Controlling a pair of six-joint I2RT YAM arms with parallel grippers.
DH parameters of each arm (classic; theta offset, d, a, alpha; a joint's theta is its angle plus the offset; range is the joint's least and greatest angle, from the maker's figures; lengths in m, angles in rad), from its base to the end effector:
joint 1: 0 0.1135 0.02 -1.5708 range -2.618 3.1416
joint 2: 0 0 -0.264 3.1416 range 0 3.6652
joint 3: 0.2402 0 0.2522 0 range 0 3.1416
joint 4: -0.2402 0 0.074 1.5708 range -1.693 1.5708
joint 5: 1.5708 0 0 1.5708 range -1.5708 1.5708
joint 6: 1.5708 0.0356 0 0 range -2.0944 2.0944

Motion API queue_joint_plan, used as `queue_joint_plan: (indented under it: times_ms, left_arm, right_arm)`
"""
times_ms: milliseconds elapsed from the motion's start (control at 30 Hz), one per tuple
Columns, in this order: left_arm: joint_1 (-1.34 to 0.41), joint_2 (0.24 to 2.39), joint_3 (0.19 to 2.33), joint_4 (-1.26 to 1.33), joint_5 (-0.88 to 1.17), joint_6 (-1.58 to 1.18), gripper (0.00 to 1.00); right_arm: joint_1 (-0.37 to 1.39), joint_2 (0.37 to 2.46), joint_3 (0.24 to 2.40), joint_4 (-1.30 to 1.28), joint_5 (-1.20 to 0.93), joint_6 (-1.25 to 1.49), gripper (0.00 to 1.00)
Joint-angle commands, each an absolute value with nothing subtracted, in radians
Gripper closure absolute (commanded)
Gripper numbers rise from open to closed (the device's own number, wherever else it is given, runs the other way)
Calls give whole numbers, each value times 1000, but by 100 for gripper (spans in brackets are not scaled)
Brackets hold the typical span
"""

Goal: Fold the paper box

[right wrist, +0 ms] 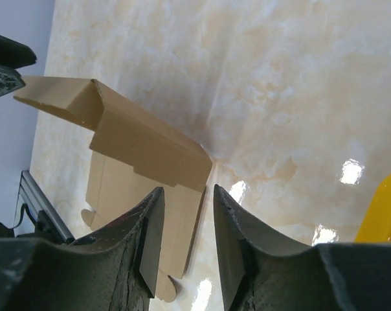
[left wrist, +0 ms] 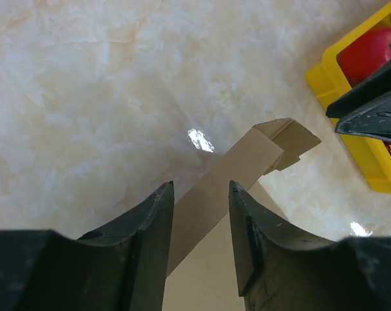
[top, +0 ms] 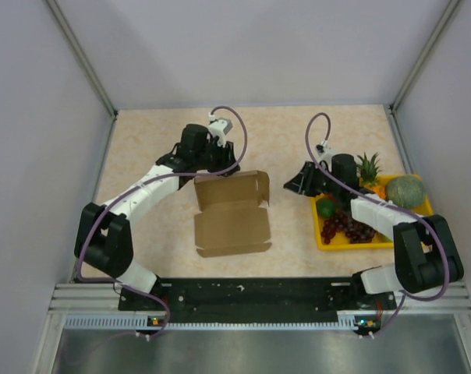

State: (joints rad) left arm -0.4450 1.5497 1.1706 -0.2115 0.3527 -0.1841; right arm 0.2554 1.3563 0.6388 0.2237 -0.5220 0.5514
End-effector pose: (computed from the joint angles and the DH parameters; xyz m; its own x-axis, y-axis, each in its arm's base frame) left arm 0.3137 -0.1632 0.2827 -0.6155 0.1032 -0.7814 0.5597 0.7552 -0.3412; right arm 0.2666 0.0879 0.2059 -0.7279 0.2793 -0.6262 -0.3081 0.6827 0.6626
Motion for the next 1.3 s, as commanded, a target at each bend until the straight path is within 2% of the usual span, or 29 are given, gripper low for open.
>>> queue_joint_plan:
  times_ms: [0, 167, 700, 900, 1033, 1133, 1267]
  left_arm:
    - [-486, 1539, 1177, -149, 327, -121, 58]
    - [-551, 1507, 1105, -111, 198, -86, 61]
    - [-580, 1402, 922, -8, 132, -144, 71]
    - [-595, 1362, 864, 55, 129, -161, 72]
    - [-607, 1348, 853, 54, 129, -166, 73]
    - [-614, 1350, 851, 52, 133, -169, 72]
    - [-620, 1338, 830, 60, 137, -179, 73]
  right_arm:
    - [282, 1411, 716, 259, -571, 471, 64]
    - [334, 1486, 776, 215, -523, 419, 62]
    - [380, 1520, 807, 225, -514, 379, 58]
    - [388, 1513, 795, 227, -528, 328, 48]
    - [388, 1427, 735, 249, -531, 288, 36]
    - [388, 1370, 715, 230, -543, 238, 31]
    - [388, 1342, 706, 250, -617, 172, 30]
